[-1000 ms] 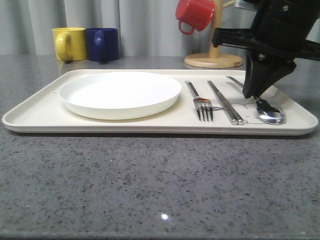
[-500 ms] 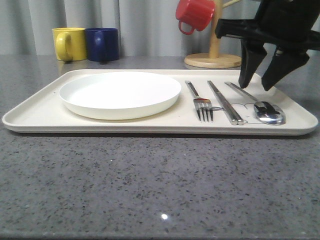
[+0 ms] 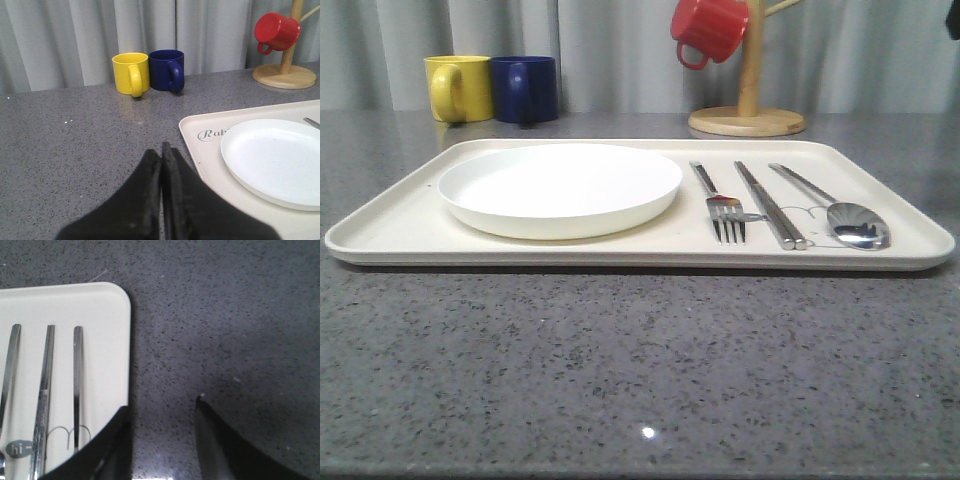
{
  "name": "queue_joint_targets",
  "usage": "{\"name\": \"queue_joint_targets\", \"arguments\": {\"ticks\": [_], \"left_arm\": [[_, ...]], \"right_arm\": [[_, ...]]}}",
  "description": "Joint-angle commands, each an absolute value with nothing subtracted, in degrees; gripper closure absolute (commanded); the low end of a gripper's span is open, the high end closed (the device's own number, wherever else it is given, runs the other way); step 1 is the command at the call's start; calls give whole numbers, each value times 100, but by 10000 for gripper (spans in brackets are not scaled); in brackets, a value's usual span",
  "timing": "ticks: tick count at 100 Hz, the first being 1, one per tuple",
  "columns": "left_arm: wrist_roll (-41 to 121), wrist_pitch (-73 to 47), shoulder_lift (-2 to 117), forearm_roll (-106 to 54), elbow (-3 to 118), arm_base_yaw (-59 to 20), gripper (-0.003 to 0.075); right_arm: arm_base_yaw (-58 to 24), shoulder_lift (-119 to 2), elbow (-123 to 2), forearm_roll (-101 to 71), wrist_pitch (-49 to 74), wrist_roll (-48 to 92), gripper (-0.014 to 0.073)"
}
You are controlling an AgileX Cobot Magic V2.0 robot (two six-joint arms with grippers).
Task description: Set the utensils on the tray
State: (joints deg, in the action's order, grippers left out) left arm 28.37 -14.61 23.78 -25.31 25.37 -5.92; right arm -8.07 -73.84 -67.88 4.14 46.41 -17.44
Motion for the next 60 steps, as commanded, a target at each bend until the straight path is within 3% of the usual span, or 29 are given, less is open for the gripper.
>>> {"name": "queue_joint_targets", "arguments": {"ticks": [1, 60], "left_arm": [[2816, -1015, 2414, -2609, 2699, -589, 738], [2816, -1015, 2414, -2609, 2699, -589, 738]], "right_arm": [[-739, -6816, -6621, 659, 4195, -1660, 272], [-739, -2776, -3345, 980, 2221, -1660, 272]]}}
